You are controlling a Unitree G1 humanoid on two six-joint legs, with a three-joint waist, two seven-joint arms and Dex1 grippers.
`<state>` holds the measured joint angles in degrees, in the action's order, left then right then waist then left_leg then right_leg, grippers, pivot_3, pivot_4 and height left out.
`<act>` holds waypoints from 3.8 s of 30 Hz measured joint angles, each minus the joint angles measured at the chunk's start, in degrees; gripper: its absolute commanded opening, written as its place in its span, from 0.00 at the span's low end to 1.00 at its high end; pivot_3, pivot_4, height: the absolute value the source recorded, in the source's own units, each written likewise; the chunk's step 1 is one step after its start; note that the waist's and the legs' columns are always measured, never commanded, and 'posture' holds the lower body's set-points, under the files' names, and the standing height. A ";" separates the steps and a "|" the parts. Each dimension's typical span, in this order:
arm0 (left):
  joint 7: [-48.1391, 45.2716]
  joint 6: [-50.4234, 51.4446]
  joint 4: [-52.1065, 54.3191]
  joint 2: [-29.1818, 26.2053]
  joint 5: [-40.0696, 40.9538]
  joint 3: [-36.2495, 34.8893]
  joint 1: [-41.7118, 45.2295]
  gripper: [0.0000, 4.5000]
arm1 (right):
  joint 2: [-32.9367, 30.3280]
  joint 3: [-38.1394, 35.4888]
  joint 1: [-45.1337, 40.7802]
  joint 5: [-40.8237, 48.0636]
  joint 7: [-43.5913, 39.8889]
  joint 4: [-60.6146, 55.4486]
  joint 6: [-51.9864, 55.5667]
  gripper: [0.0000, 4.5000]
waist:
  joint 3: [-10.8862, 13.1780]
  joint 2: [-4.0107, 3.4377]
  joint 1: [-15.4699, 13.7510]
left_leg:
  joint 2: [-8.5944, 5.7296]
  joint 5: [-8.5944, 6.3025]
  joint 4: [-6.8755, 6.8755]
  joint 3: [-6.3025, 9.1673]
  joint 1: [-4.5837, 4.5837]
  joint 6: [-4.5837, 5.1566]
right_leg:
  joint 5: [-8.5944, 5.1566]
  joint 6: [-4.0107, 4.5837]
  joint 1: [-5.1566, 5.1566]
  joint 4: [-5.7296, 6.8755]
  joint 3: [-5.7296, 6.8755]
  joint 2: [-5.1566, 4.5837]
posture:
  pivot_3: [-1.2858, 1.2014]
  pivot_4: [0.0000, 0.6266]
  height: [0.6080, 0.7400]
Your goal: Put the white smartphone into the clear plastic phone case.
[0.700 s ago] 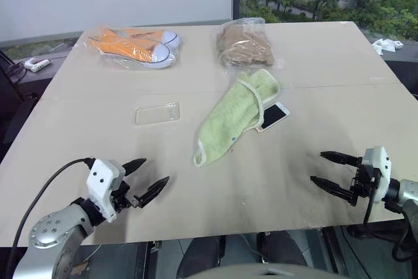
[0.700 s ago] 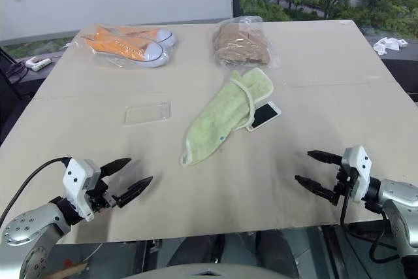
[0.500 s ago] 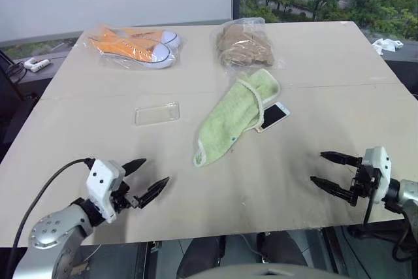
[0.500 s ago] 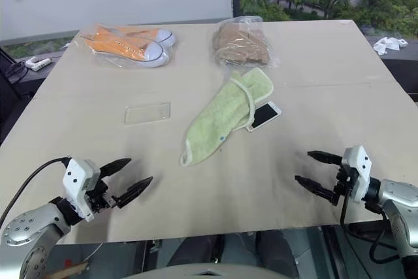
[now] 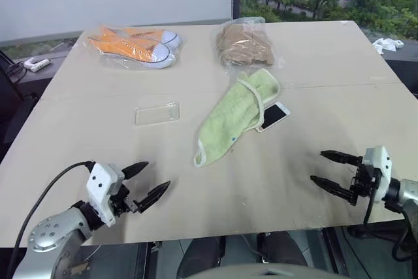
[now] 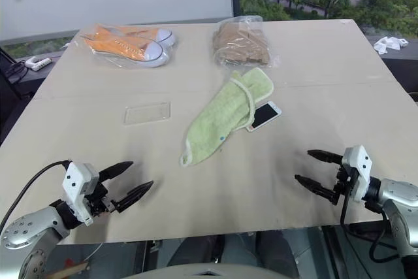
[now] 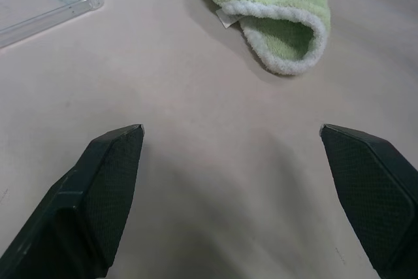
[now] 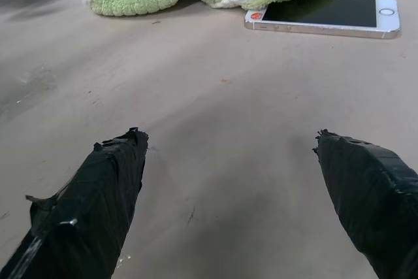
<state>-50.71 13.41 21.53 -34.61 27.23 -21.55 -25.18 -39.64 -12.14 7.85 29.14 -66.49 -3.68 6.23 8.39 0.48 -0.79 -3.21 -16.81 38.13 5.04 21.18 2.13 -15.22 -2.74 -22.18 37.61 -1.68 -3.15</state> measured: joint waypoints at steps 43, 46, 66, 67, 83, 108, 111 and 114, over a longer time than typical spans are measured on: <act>-0.36 0.91 8.39 1.37 7.81 -3.39 -2.28 1.00 | 28.07 14.94 -39.25 -15.90 36.47 0.23 20.21 0.01 | 0.06 -0.04 1.43 | -0.13 0.16 -0.03 0.07 0.72 -0.37 | 0.03 0.01 -0.94 0.19 0.12 -0.01 | 0.52 0.24 1.00; -0.19 2.14 9.28 0.91 8.42 -1.50 0.03 1.00 | 25.00 7.87 -42.77 -14.99 39.13 0.78 17.52 0.01 | 0.04 -0.02 1.52 | -0.14 0.16 -0.04 0.07 0.70 -0.37 | 0.03 0.01 -0.94 0.18 0.11 0.00 | 0.52 0.24 1.00; 12.57 14.98 15.84 1.56 15.17 13.11 27.69 1.00 | 4.92 4.44 -53.29 -28.96 46.46 27.27 3.02 0.98 | 0.07 -0.04 2.81 | -0.04 0.19 -0.08 -0.44 0.83 -0.36 | 0.04 -0.01 -1.25 0.35 -0.39 0.11 | 0.52 0.24 1.00; 12.95 15.02 15.84 1.55 15.50 13.10 27.73 1.00 | 4.69 4.17 -53.30 -28.92 47.16 27.27 3.26 0.99 | 0.07 -0.04 2.78 | -0.04 0.19 -0.07 -0.45 0.83 -0.36 | 0.04 -0.01 -1.25 0.35 -0.40 0.11 | 0.52 0.24 1.00; 14.97 14.33 12.08 0.98 12.25 9.31 25.36 1.00 | -2.14 5.44 -48.80 -27.10 44.11 29.54 18.80 0.99 | 0.05 0.00 1.17 | -0.04 0.18 -0.02 -0.37 0.98 -0.36 | 0.04 -0.01 -1.28 0.24 -0.29 0.07 | 0.52 0.24 1.00; 15.50 13.96 11.66 0.95 10.99 8.97 25.08 1.00 | 2.40 -16.17 -53.11 -2.25 44.65 25.35 38.36 0.99 | 0.19 -0.29 1.37 | 0.02 0.19 0.17 -0.52 1.25 -0.32 | 0.21 -0.22 -1.48 0.27 -0.46 0.18 | 0.52 0.24 1.00; 15.53 13.96 11.65 0.84 10.97 8.90 25.01 1.00 | 3.07 -19.96 -53.75 1.59 47.15 26.31 42.21 0.99 | 0.19 -0.28 1.30 | -0.01 0.19 0.19 -0.53 1.28 -0.31 | 0.22 -0.22 -1.48 0.26 -0.46 0.14 | 0.52 0.24 1.00; 15.55 13.97 11.64 0.83 10.93 8.89 25.00 1.00 | 4.08 -30.30 -58.10 8.69 53.73 30.39 49.15 0.99 | 0.19 -0.29 1.41 | -0.01 0.19 0.18 -0.53 1.28 -0.32 | 0.21 -0.22 -1.49 0.28 -0.46 0.16 | 0.52 0.24 1.00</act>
<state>-35.17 27.38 33.18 -33.78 38.16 -12.66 -0.18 -35.56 -42.43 -50.25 37.83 -12.76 26.71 55.38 8.59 0.19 0.62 -3.22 -16.62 38.31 4.51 22.46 1.81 -15.01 -2.96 -23.67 37.90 -2.15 -3.00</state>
